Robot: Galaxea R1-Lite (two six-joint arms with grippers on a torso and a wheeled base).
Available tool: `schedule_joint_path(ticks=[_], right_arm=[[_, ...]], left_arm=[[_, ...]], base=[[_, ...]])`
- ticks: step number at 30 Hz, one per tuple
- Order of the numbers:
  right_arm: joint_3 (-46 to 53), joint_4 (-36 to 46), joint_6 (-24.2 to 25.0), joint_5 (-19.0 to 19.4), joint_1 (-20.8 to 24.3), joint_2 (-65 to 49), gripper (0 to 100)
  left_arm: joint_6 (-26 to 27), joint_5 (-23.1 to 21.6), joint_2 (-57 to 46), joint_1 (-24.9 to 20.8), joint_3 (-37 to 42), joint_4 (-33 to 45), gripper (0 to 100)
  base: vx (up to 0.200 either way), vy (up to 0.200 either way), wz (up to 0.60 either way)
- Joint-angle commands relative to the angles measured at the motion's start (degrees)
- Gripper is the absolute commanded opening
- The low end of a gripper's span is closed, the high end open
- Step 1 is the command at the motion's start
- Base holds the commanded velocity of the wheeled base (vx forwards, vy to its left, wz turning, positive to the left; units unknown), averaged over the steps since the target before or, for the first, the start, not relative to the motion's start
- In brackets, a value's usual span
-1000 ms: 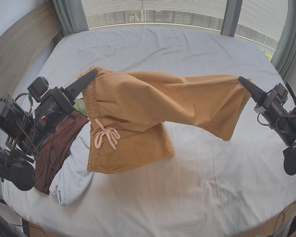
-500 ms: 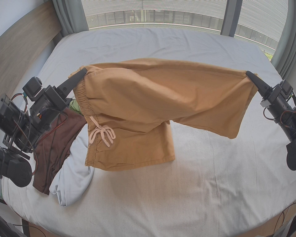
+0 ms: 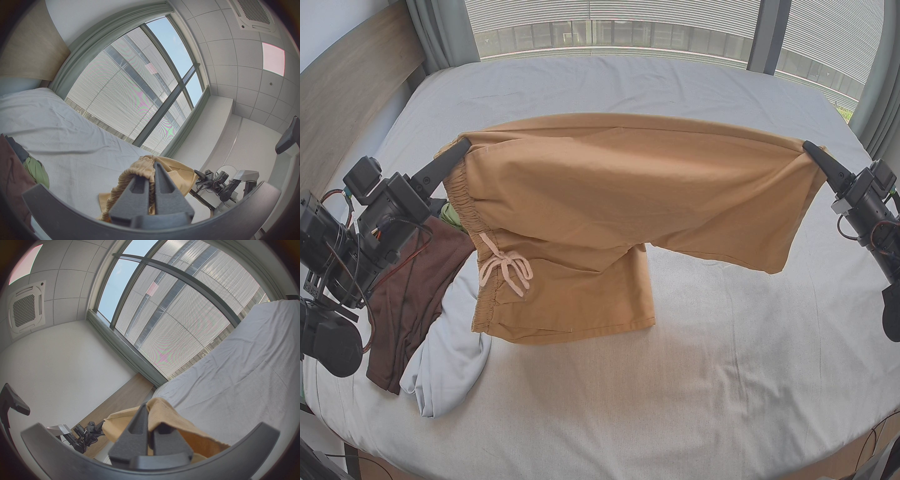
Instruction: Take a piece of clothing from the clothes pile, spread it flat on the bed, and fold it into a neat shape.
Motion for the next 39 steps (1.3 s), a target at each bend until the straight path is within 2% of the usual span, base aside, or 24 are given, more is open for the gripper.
schedule_joint_path(ticks=[1, 4, 6, 22, 39], right_arm=[[-0.2, 0.0, 0.0, 0.1, -0.8, 0.1, 0], [-0.1, 0.0, 0.1, 2.4, -2.3, 0.2, 0], [-0.1, 0.0, 0.1, 2.6, -2.4, 0.2, 0], [-1.0, 0.0, 0.1, 2.8, -4.5, 0.3, 0], [-2.1, 0.0, 0.1, 2.8, -4.5, -0.2, 0]], left_arm=[[-0.2, -0.1, -0.1, 0.8, 0.3, 0.0, 0], [-0.3, -0.1, -0.1, 0.9, 0.0, 0.0, 0], [-0.2, -0.1, -0.1, 0.9, -0.1, 0.0, 0], [-0.5, -0.2, -0.1, 2.8, -0.5, 0.1, 0], [-0.4, -0.1, -0.9, 2.8, -1.8, 0.0, 0]], base=[[0.000, 0.000, 0.00], [0.000, 0.000, 0.00], [0.000, 0.000, 0.00], [0.000, 0.000, 0.00], [0.000, 0.000, 0.00]])
